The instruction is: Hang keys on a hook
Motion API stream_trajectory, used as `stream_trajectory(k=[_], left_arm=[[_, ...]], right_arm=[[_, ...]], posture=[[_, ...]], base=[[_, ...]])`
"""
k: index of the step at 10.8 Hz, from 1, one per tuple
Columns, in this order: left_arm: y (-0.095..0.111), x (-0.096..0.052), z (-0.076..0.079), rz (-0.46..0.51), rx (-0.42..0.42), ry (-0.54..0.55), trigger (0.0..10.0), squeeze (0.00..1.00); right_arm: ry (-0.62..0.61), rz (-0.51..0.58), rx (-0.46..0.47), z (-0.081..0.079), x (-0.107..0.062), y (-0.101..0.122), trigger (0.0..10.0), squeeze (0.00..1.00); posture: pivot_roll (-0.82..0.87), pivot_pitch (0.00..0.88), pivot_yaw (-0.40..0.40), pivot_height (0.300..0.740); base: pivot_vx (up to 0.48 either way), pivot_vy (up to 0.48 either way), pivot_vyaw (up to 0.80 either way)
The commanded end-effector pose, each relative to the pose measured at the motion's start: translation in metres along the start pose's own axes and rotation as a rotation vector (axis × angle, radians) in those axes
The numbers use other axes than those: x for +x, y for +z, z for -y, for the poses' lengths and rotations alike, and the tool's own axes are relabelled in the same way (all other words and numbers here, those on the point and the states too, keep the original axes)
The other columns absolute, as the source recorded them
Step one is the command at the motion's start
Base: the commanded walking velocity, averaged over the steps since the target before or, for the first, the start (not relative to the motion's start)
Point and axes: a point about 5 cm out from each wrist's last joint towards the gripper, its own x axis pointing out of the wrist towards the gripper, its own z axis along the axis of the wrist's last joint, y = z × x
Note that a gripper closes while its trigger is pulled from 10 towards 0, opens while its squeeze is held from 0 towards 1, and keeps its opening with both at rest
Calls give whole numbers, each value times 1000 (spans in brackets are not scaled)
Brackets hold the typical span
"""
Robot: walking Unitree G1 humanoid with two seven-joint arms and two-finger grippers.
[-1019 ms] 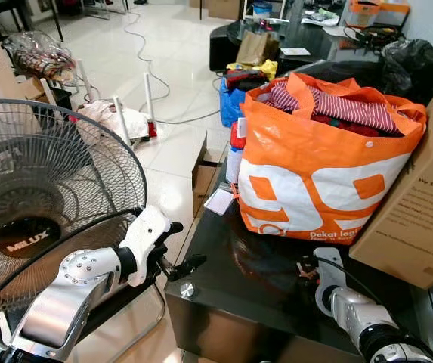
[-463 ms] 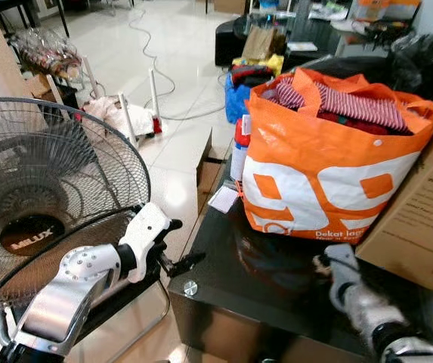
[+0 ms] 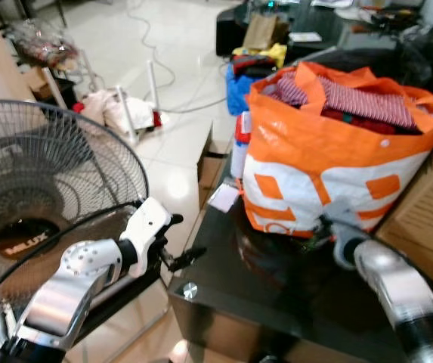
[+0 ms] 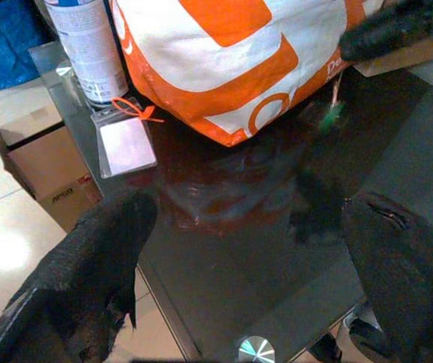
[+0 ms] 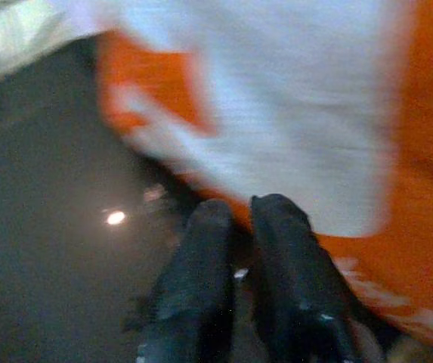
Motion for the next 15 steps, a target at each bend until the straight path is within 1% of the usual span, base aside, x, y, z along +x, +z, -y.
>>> stream_trajectory(k=[1, 2, 3, 4, 5, 6, 7, 8, 9, 10, 11, 12, 13, 15], left_arm=[[0, 0, -1, -6, 14, -3, 10000, 0], [1, 2, 0, -4, 14, -9, 10000, 0], [2, 4, 0, -2, 18, -13, 10000, 0], [2, 4, 0, -1, 18, -12, 10000, 0], [2, 4, 0, 1, 18, -10, 10000, 0], [2, 4, 0, 1, 19, -10, 10000, 0], [2, 4, 1, 1, 17, -11, 10000, 0], [2, 4, 1, 0, 15, -13, 10000, 0], [1, 3, 2, -4, 15, -14, 10000, 0], [0, 1, 2, -9, 15, -15, 10000, 0], [-1, -1, 3, -16, 12, -20, 10000, 0], [-2, -2, 5, -21, 12, -28, 10000, 0], [-2, -4, 7, -28, 13, -40, 10000, 0], [-3, -8, 8, -40, 12, -52, 10000, 0]], right_arm=[[44, -3, -11, -5, -5, 5, 0, 0], [21, -25, 4, -8, -7, 3, 0, 0], [-44, -70, 20, -12, -5, -4, 0, 0], [-120, -93, 22, -11, -4, -9, 0, 0], [-161, -103, 12, -9, -1, -13, 0, 0], [-126, -72, 43, -17, 4, -12, 10000, 0], [-54, -29, 113, -29, 10, -12, 10000, 20], [-61, -51, 130, -33, 19, -19, 10000, 1000], [-71, -32, 153, -34, 27, -17, 10000, 1000], [-25, 31, 183, -37, 32, -10, 10000, 1000], [16, 54, 167, -42, 37, -7, 10000, 1000], [59, 42, 99, -47, 44, -8, 10000, 1000], [115, 5, -1, -51, 50, -14, 10000, 1000], [133, -42, -55, -51, 54, -20, 10000, 1000]], posture=[[-14, 0, 28, 740], [-18, 0, 33, 740], [-16, 0, 33, 740], [-16, 0, 33, 740], [-15, 0, 32, 740], [-15, 0, 31, 740], [-15, 0, 30, 740], [-10, 0, 29, 740], [-5, 0, 27, 740], [-6, 0, 27, 740], [-6, 0, 27, 740], [-1, 0, 28, 740], [-1, 0, 34, 740], [1, 0, 39, 740]], base=[[0, 0, 0], [0, 0, 0], [0, 0, 0], [0, 0, 0], [0, 0, 0], [0, 0, 0], [0, 0, 0], [0, 0, 0], [0, 0, 0], [0, 0, 0], [0, 0, 0], [0, 0, 0], [0, 0, 0], [0, 0, 0]])
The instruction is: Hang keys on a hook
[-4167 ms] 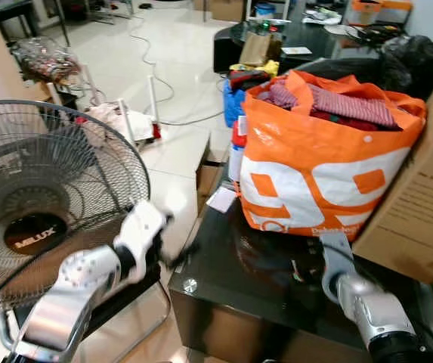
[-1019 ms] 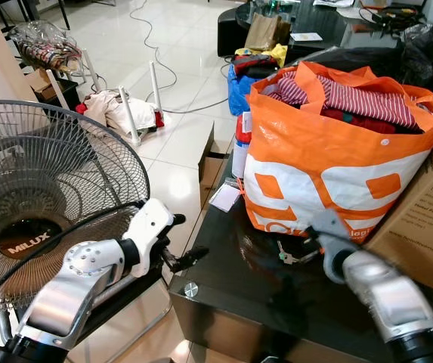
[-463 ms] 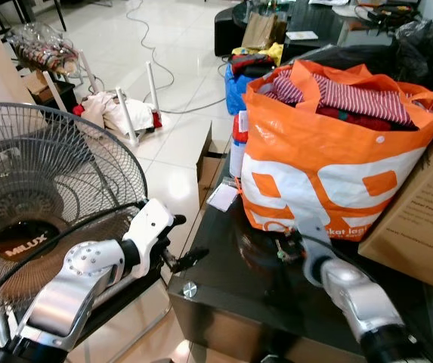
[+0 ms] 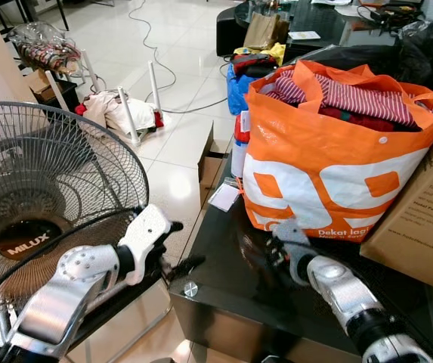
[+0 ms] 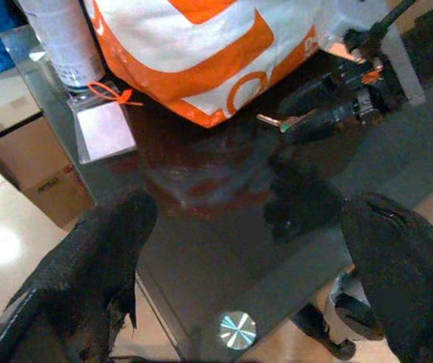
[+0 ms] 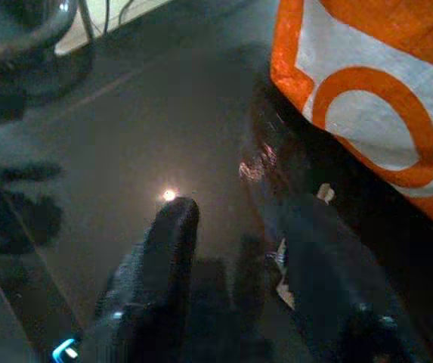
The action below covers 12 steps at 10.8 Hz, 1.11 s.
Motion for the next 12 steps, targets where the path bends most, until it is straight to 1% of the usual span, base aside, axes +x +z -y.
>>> stream_trajectory(k=[1, 2, 3, 4, 5, 6, 8, 12], left_arm=[[3, -2, 0, -4, 11, -9, 10000, 0], [3, -4, 1, -10, 10, -18, 10000, 0], [3, -6, 2, -18, 11, -28, 10000, 0], [3, -7, 3, -22, 13, -31, 10000, 0], [3, -6, 3, -22, 12, -33, 10000, 0], [4, -5, 4, -21, 12, -38, 10000, 0], [7, -2, 4, -16, 14, -46, 10000, 0], [8, -2, 5, -14, 15, -44, 10000, 0]], right_arm=[[-4, 3, -24, 2, 1, 2, 10000, 1000], [-44, -17, -46, 5, 5, -1, 10000, 1000], [-71, -31, -32, 7, 8, -2, 10000, 0], [-109, -55, -31, 10, 9, -4, 10000, 0], [-142, -86, -31, 14, 9, -6, 1176, 0], [-153, -124, -42, 15, 9, -11, 0, 0], [-158, -129, -32, 15, 10, -12, 0, 0], [-168, -153, -23, 15, 9, -19, 0, 0]], posture=[[2, 0, 40, 740], [5, 0, 45, 740], [6, 0, 47, 740], [5, 0, 48, 740], [3, 0, 48, 740], [1, 0, 50, 740], [0, 0, 51, 740], [5, 0, 46, 740]], base=[[0, 0, 0], [0, 0, 0], [0, 0, 0], [0, 0, 0], [0, 0, 0], [0, 0, 0], [0, 0, 0], [0, 0, 0]])
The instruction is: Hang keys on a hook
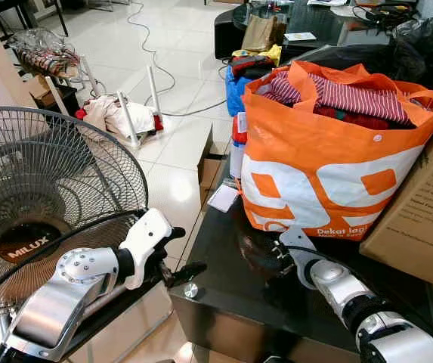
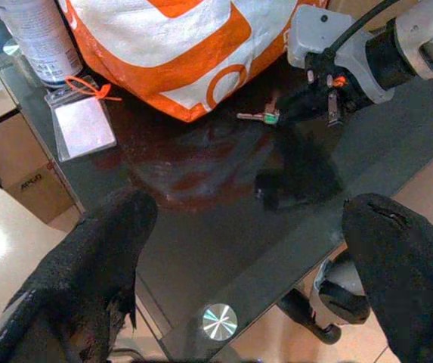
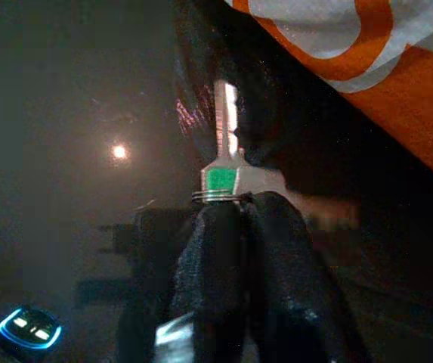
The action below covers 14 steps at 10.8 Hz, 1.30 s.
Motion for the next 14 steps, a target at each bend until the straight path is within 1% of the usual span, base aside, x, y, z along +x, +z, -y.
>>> stream_trajectory(k=[1, 3, 4, 7, 8, 10, 11, 12, 13, 14], left_arm=[[7, 0, 1, 11, 25, -3, 10000, 0], [8, 1, 0, 14, 28, -3, 10000, 0], [8, 1, -1, 14, 29, -1, 10000, 0], [9, 2, -2, 17, 31, 7, 10000, 0], [9, 3, -2, 20, 30, 9, 10000, 0], [10, 5, -2, 27, 30, 8, 10000, 0], [10, 7, -2, 30, 29, 3, 10000, 0], [11, 9, -2, 31, 29, 0, 10000, 0], [11, 9, -2, 31, 30, 0, 10000, 0], [10, 7, -3, 28, 31, 4, 10000, 0]], right_arm=[[-7, 4, 10, 1, 0, 1, 0, 0], [-12, 4, 10, 3, 0, 0, 0, 0], [-14, 3, -8, 7, -1, -1, 0, 0], [-26, 2, -29, 28, -10, -14, 0, 0], [-28, 10, -24, 38, -18, -23, 0, 0], [20, 30, -49, 46, -33, -39, 0, 0], [4, 105, 28, 42, -36, -33, 4667, 0], [2, 141, 131, 36, -34, -27, 10000, 133], [-1, 183, 207, 24, -30, -18, 10000, 1000], [-34, 219, 305, 13, -25, -7, 10000, 1000]], posture=[[4, 0, 47, 740], [4, 0, 48, 740], [4, 0, 47, 740], [3, 0, 44, 740], [-1, 0, 42, 740], [-9, 0, 43, 740], [-19, 0, 47, 740], [-17, 0, 48, 740], [-15, 0, 48, 740], [-11, 0, 47, 740]], base=[[0, 0, 0], [0, 0, 0], [0, 0, 0], [0, 0, 0], [0, 0, 0], [0, 0, 0], [0, 0, 0], [0, 0, 0], [0, 0, 0], [0, 0, 0]])
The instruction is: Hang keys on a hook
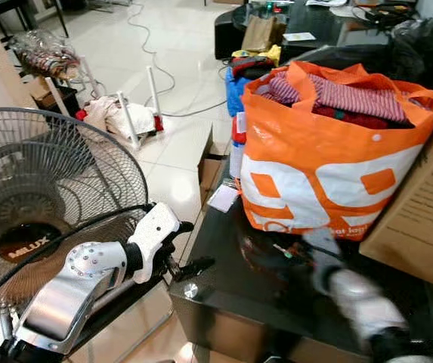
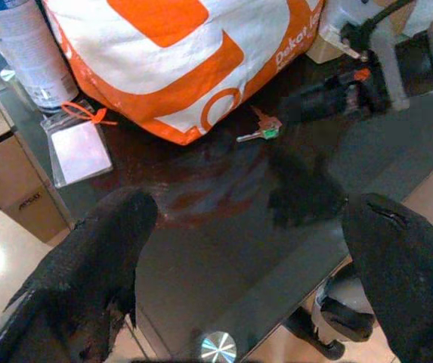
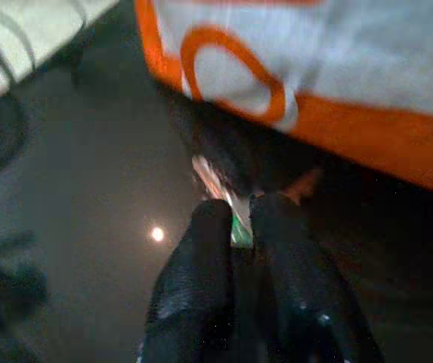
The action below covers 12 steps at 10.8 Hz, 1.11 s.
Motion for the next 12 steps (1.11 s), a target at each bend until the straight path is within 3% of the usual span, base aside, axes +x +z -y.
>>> stream_trajectory(k=[1, 3, 6, 7, 8, 10, 11, 12], left_arm=[[-1, -3, -4, -10, 12, 17, 10000, 0], [-1, -5, -4, -16, 11, 17, 10000, 0], [-3, -11, -3, -36, 9, 7, 10000, 0], [-4, -11, -3, -39, 9, 4, 10000, 0], [-4, -10, -2, -40, 10, -1, 10000, 0], [-2, -9, -3, -39, 13, -3, 10000, 0], [-2, -9, -4, -38, 14, -2, 10000, 0], [-2, -9, -4, -38, 15, -1, 10000, 0]], right_arm=[[-49, 14, 51, 3, 3, 6, 10000, 1000], [-127, -6, 74, -3, 12, 8, 10000, 1000], [-235, -143, 35, -1, 17, -6, 10000, 1000], [-234, -163, 84, -2, 17, -9, 10000, 1000], [-227, -180, 130, -4, 18, -12, 10000, 0], [-236, -172, 156, -4, 18, -14, 10000, 0], [-233, -115, 197, -3, 19, -6, 10000, 0], [-217, -81, 138, 0, 19, 1, 10000, 0]], posture=[[-8, 0, 47, 740], [-3, 0, 50, 740], [8, 0, 62, 740], [5, 0, 66, 740], [3, 0, 68, 740], [4, 0, 69, 740], [6, 0, 68, 740], [6, 0, 66, 740]], base=[[0, 0, 0], [0, 0, 0], [0, 0, 0], [0, 0, 0], [0, 0, 0], [0, 0, 0], [0, 0, 0], [0, 0, 0]])
